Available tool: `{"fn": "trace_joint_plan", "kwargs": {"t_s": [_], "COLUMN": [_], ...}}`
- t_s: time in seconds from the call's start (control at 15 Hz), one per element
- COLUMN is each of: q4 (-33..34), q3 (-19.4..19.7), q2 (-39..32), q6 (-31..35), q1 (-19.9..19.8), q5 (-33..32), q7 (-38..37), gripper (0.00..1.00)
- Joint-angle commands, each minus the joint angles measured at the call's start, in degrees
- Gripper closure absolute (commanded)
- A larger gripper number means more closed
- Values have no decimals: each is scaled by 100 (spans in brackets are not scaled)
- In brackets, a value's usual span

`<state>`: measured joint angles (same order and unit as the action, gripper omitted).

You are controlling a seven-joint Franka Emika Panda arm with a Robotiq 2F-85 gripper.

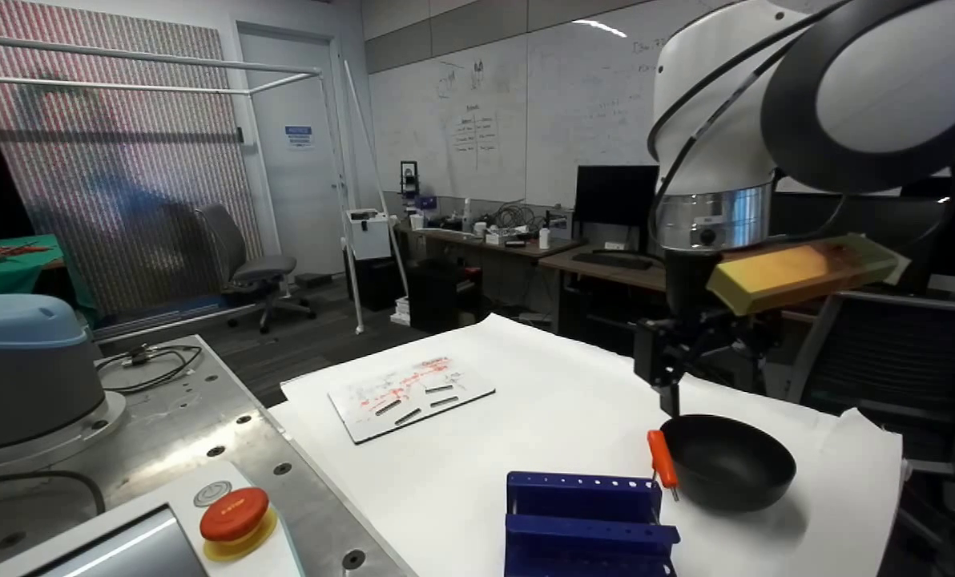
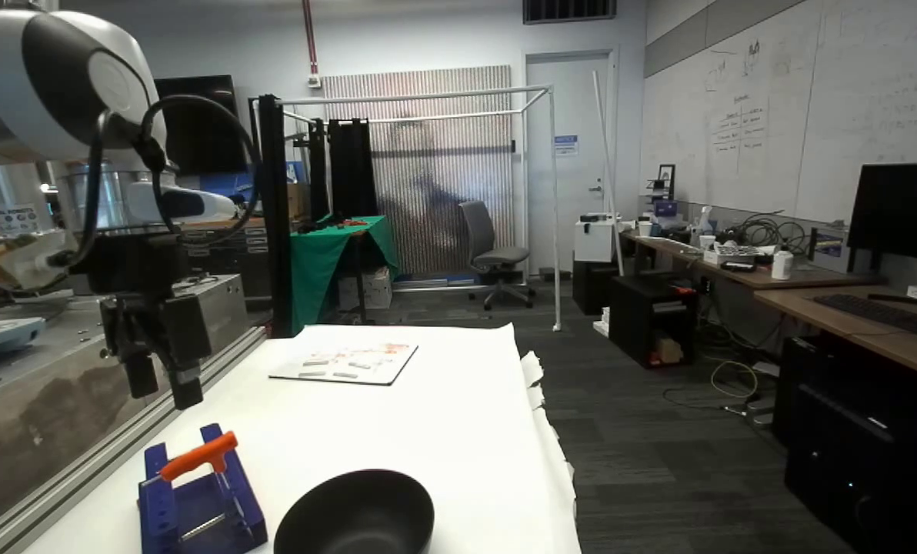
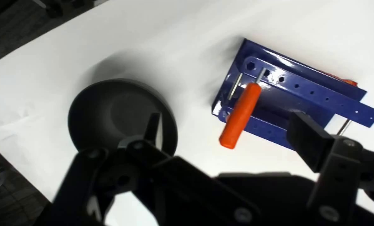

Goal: Pick the orange object and put it in the bowl

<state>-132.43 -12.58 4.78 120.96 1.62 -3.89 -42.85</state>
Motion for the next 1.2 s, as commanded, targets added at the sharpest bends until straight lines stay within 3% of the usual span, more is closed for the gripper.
{"fn": "trace_joint_plan", "kwargs": {"t_s": [0.0,0.53,0.6,0.73,1.13], "q4": [536,671,688,721,750], "q3": [89,586,640,726,804], "q2": [-659,-1468,-1528,-1611,-1621], "q6": [314,892,884,867,711], "q1": [276,469,475,504,574], "q5": [-133,-597,-548,-531,-464], "q7": [-521,-1093,-1033,-1003,-971], "gripper": [0,0,25,34,81]}}
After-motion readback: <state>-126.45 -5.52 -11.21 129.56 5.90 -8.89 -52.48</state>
